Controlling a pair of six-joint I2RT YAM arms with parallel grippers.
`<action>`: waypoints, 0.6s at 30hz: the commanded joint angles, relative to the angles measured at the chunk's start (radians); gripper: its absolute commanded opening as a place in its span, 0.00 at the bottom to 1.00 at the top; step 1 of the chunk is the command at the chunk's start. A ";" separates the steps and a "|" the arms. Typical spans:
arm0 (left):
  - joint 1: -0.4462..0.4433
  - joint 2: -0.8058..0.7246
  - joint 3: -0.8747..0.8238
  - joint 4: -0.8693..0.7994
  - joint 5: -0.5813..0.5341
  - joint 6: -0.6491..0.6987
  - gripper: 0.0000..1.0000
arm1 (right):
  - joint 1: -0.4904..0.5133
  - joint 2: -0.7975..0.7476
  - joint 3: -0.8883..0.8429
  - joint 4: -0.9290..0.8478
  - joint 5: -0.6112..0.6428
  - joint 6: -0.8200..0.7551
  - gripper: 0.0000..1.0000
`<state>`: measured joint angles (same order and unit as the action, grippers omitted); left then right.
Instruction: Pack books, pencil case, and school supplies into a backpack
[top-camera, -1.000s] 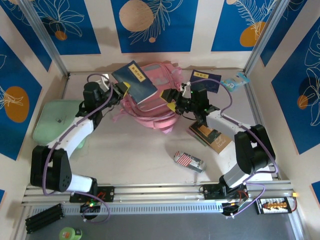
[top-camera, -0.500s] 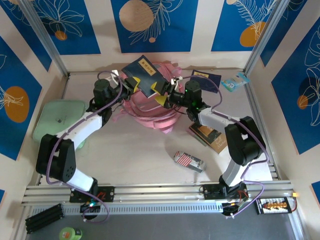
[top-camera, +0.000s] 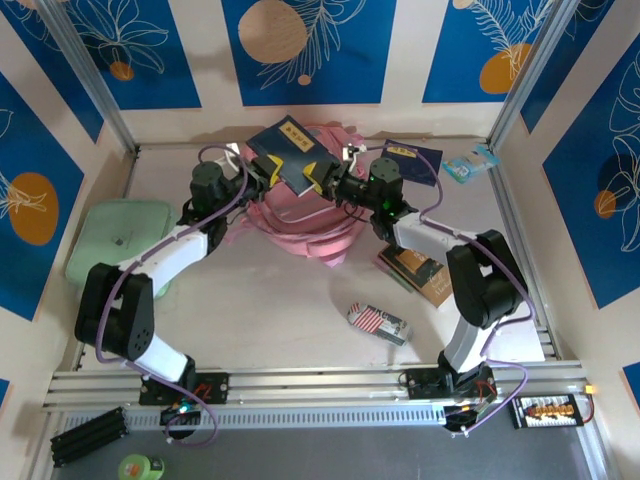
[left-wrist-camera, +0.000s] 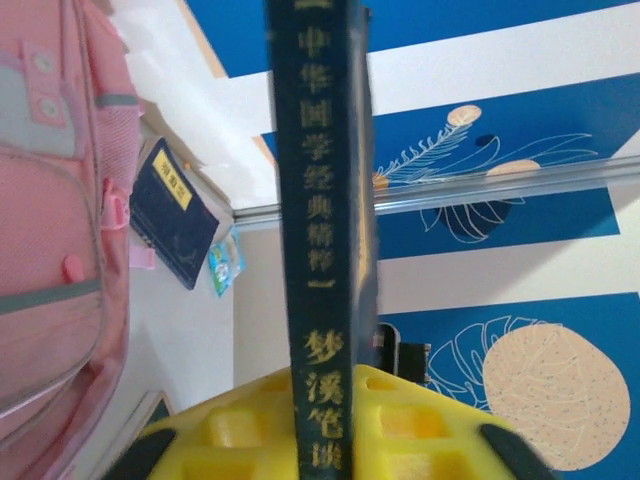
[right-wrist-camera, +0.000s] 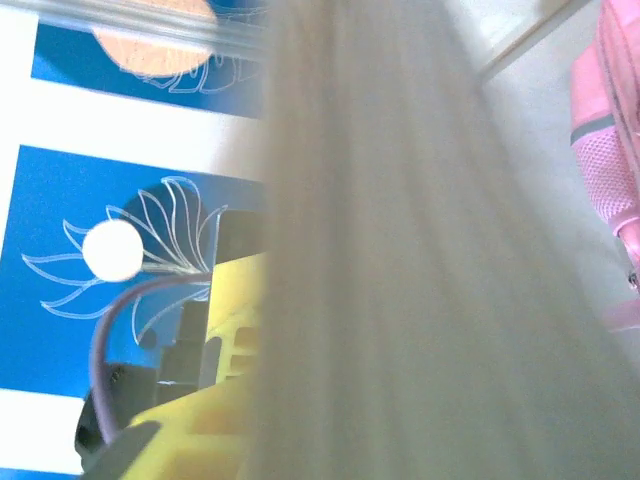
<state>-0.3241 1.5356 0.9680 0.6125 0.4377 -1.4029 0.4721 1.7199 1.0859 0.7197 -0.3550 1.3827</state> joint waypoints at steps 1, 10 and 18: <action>-0.006 -0.012 -0.011 -0.016 0.015 0.072 0.32 | -0.009 -0.092 -0.011 -0.132 0.056 -0.104 0.11; -0.050 -0.005 0.160 -0.625 -0.002 0.712 0.87 | -0.104 -0.285 -0.075 -0.464 0.175 -0.331 0.03; -0.190 0.157 0.431 -0.981 -0.207 1.343 1.00 | -0.191 -0.425 -0.102 -0.710 0.301 -0.462 0.03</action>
<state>-0.4797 1.6291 1.3342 -0.1711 0.3305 -0.3832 0.3000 1.3521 0.9977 0.1070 -0.1238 1.0069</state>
